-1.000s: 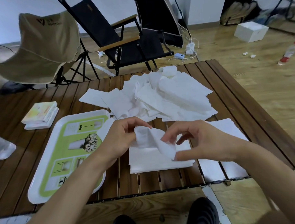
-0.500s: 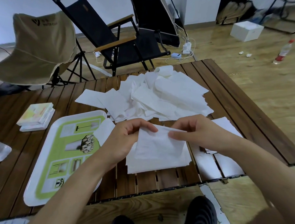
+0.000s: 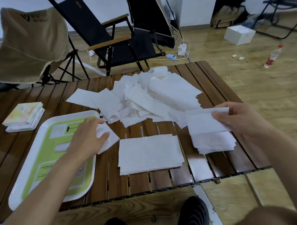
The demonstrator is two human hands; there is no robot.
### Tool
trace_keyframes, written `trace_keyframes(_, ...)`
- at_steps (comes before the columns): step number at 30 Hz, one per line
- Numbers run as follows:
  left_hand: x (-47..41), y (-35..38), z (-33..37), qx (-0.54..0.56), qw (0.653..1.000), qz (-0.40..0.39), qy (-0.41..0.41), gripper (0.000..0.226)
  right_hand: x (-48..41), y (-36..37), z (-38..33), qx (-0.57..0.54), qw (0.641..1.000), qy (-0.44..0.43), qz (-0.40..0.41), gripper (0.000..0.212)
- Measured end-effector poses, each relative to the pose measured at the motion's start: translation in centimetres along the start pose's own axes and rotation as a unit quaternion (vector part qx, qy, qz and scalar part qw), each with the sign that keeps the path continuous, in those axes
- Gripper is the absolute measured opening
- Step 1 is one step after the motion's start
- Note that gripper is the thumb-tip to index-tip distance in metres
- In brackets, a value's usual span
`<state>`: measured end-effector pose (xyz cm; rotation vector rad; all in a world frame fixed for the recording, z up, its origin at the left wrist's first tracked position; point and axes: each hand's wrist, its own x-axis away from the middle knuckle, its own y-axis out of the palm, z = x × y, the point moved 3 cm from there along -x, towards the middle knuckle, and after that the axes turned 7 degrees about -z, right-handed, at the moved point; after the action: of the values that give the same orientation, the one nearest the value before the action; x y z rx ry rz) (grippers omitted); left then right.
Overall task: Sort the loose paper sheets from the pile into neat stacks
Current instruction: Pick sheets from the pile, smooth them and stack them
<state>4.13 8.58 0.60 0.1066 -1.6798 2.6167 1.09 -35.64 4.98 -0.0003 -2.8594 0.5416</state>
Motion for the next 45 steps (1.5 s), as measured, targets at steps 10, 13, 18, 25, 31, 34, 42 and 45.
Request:
trace_keyframes(10, -1.4, 1.3, -3.7, -0.029, 0.995, -0.026, -0.088, 0.076, -1.8, 0.8, 4.3, 0.157, 0.981, 0.109, 0.005, 0.013)
trace_keyframes(13, -1.8, 1.2, -3.7, 0.002, 0.995, -0.021, -0.1, 0.083, -2.0, 0.5, 3.6, 0.262, 0.958, 0.099, 0.051, 0.027)
trace_keyframes(18, -2.4, 1.6, -3.4, -0.023, 0.993, -0.031, -0.111, 0.084, -1.0, 0.1, 0.6, 0.292, 0.946, 0.036, 0.136, 0.032)
trace_keyframes(25, -1.7, 0.0, -1.0, 0.031, 0.995, 0.063, -0.073, 0.018, 0.4, 5.6, -3.0, 0.244, 0.967, -0.057, 0.048, 0.016)
trace_keyframes(31, 2.9, -1.3, 6.1, 0.483, 0.875, -0.028, -0.007, 0.024, 1.9, 13.1, -4.9, 0.021, 0.987, -0.044, -0.154, 0.051)
trace_keyframes(34, 4.5, -0.9, 9.1, 0.608, 0.793, -0.05, -0.006, 0.027, 2.8, 15.5, -5.3, -0.104, 0.966, 0.017, -0.236, 0.065)
trace_keyframes(42, 4.4, 0.7, 10.0, 0.605, 0.792, -0.028, -0.076, 0.051, 2.7, 13.7, -5.2, -0.176, 0.964, 0.03, -0.195, 0.014)
trace_keyframes(45, 5.0, 1.3, 10.5, 0.545, 0.832, -0.093, -0.044, 0.046, 2.1, 10.6, -4.6, -0.22, 0.963, 0.051, -0.149, 0.013)
